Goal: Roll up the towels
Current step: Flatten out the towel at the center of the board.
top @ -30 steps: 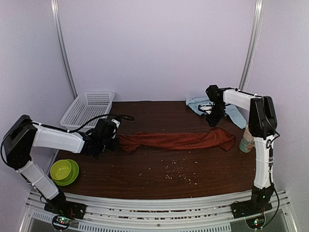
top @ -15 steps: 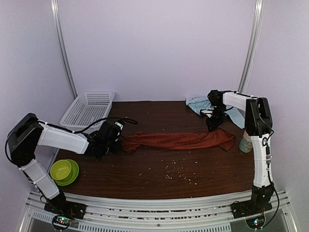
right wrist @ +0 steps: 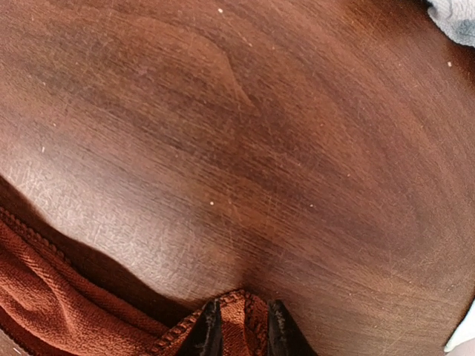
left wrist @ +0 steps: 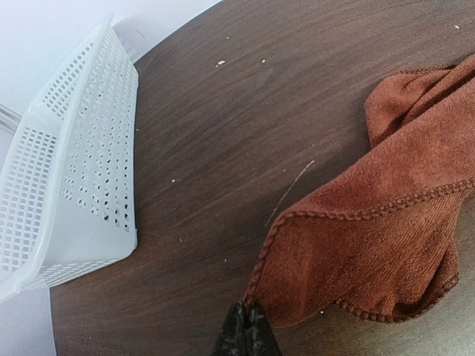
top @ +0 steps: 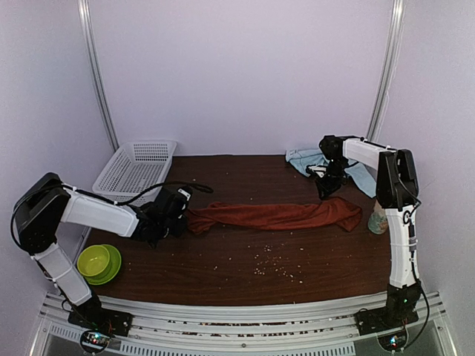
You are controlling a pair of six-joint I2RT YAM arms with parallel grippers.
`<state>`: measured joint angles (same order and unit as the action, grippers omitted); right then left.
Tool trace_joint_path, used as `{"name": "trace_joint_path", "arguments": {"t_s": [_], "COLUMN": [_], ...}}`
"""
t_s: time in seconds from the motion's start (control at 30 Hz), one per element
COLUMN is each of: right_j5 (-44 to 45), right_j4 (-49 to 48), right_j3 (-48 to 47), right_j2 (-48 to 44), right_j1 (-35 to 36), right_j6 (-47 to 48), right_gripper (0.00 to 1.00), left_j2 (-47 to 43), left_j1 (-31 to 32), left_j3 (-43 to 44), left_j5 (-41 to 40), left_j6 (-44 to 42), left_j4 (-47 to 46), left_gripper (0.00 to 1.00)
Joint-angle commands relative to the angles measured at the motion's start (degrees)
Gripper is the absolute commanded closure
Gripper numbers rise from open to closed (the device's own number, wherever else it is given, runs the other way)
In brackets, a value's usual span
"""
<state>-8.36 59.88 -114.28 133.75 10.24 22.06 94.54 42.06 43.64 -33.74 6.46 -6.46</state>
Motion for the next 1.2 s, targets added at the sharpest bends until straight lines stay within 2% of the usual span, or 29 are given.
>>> {"name": "trace_joint_path", "arguments": {"t_s": [0.0,0.1,0.2,0.4,0.63,0.77,0.83,0.97,1.17], "right_j5": [0.6,3.2,7.2,7.5,4.9,4.0,3.0,0.8,-5.2], "right_j4": [1.5,1.3,-0.4,-1.4,1.3,1.6,1.9,-0.2,-13.9], "right_j3": [-0.9,-0.8,-0.2,-0.2,-1.7,-1.9,-3.4,-2.7,11.3], "right_j2": [-0.9,-1.1,-1.4,-0.8,0.6,0.1,-0.4,-4.9,-20.2], "right_j1": [-0.2,-0.2,-0.2,-0.2,-0.2,-0.3,-0.3,-1.0,-4.0], "right_j6": [-0.5,-0.6,-1.2,-1.8,-1.1,-1.4,-1.3,-0.6,1.8], "right_gripper": [0.78,0.80,0.74,0.71,0.82,1.00,1.00,1.00,1.00], "left_j2": [1.0,1.1,1.2,2.3,2.8,2.8,2.7,0.5,-5.4], "left_j1": [0.3,0.4,0.5,0.8,1.1,1.2,1.2,1.2,0.8], "left_j3": [1.4,1.4,1.3,1.8,2.2,2.5,2.9,4.8,9.5], "left_j5": [-0.9,-0.9,-0.8,-1.0,-1.8,-1.8,-1.8,-2.4,-5.0], "left_j6": [-0.4,-0.4,-0.4,-0.6,-0.6,-0.6,-0.7,-1.7,-5.5], "left_j4": [-2.8,-2.9,-3.1,-3.2,-2.9,-2.9,-2.8,-2.1,0.5], "left_gripper": [1.00,1.00,1.00,1.00,1.00,1.00,1.00,1.00,1.00]}}
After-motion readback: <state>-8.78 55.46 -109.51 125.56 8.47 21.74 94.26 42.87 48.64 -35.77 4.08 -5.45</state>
